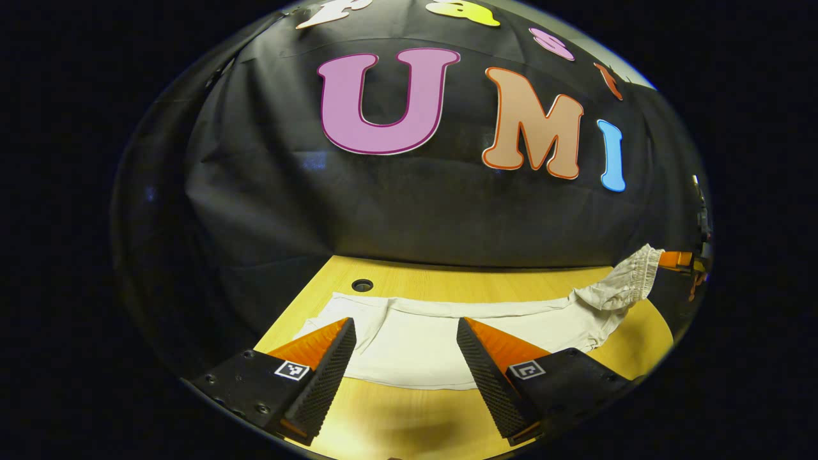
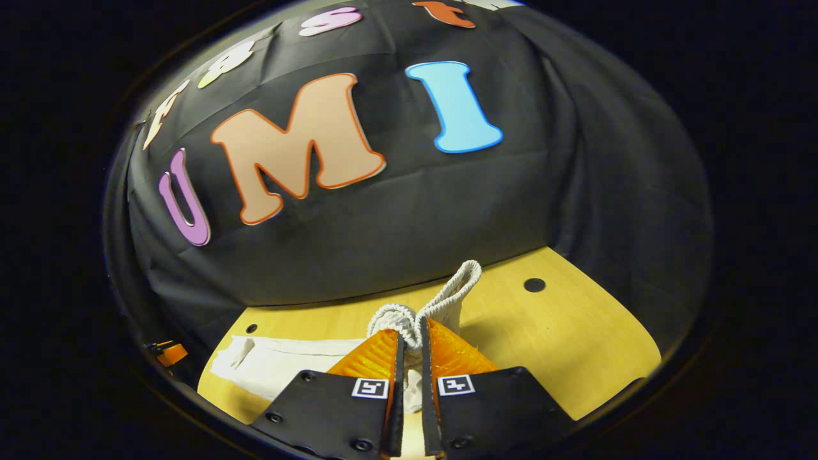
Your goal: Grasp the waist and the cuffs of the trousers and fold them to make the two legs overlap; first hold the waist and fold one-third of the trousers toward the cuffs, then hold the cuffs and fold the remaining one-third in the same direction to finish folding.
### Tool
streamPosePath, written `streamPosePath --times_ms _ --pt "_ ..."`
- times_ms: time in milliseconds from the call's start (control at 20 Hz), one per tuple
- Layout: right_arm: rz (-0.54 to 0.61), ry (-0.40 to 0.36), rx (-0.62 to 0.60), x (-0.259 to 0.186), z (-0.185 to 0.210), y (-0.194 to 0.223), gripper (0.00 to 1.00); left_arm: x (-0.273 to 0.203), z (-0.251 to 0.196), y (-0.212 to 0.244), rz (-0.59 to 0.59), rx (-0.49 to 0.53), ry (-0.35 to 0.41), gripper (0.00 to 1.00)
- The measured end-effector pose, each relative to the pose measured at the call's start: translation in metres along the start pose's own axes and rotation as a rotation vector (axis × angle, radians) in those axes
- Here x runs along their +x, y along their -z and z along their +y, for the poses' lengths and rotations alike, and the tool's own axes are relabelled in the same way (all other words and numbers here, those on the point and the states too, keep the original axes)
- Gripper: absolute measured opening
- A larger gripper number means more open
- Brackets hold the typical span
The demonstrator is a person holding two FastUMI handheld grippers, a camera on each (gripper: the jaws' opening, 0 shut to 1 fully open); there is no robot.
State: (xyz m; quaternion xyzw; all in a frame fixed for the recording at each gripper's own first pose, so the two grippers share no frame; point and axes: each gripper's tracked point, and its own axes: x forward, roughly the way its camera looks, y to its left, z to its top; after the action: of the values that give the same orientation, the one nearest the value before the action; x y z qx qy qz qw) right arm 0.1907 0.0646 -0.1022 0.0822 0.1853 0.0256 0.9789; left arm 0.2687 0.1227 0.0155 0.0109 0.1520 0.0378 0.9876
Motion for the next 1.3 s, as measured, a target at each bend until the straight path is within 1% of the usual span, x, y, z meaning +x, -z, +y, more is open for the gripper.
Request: streamPosePath --times_ms 200,400,600,700,750,800,850,900,1000,1100,1150,1300 --pt "-0.004 -0.082 -0.045 0.008 0.078 0.012 0.14 0.009 0.031 0.004 0.008 -0.019 0.004 0.96" --pt "0.051 -0.167 -0.092 0.019 0.142 0.051 0.14 0.018 0.062 0.016 0.024 -0.040 -0.012 0.97" --pt "0.112 -0.226 -0.163 0.026 0.184 0.096 0.14 0.025 0.090 0.031 0.042 -0.057 -0.027 0.97" --pt "0.140 -0.239 -0.202 0.030 0.195 0.117 0.14 0.032 0.103 0.042 0.063 -0.062 -0.038 0.97" --pt "0.165 -0.236 -0.226 0.031 0.196 0.125 0.17 0.035 0.105 0.048 0.077 -0.068 -0.042 0.97" --pt "0.177 -0.238 -0.245 0.032 0.197 0.131 0.17 0.039 0.107 0.054 0.089 -0.072 -0.047 0.97" --pt "0.190 -0.245 -0.258 0.031 0.199 0.141 0.25 0.045 0.110 0.060 0.098 -0.077 -0.051 0.98" --pt "0.197 -0.241 -0.271 0.030 0.199 0.146 0.28 0.050 0.114 0.066 0.108 -0.081 -0.056 0.97" --pt "0.204 -0.250 -0.266 0.028 0.203 0.152 0.61 0.062 0.117 0.073 0.126 -0.086 -0.064 0.96" --pt "0.194 -0.230 -0.264 0.027 0.200 0.148 0.94 0.072 0.119 0.081 0.142 -0.088 -0.071 0.96" --pt "0.191 -0.218 -0.262 0.027 0.196 0.146 0.98 0.078 0.120 0.085 0.155 -0.087 -0.078 0.96" --pt "0.186 -0.187 -0.261 0.025 0.183 0.139 0.96 0.094 0.121 0.102 0.197 -0.091 -0.090 0.96"
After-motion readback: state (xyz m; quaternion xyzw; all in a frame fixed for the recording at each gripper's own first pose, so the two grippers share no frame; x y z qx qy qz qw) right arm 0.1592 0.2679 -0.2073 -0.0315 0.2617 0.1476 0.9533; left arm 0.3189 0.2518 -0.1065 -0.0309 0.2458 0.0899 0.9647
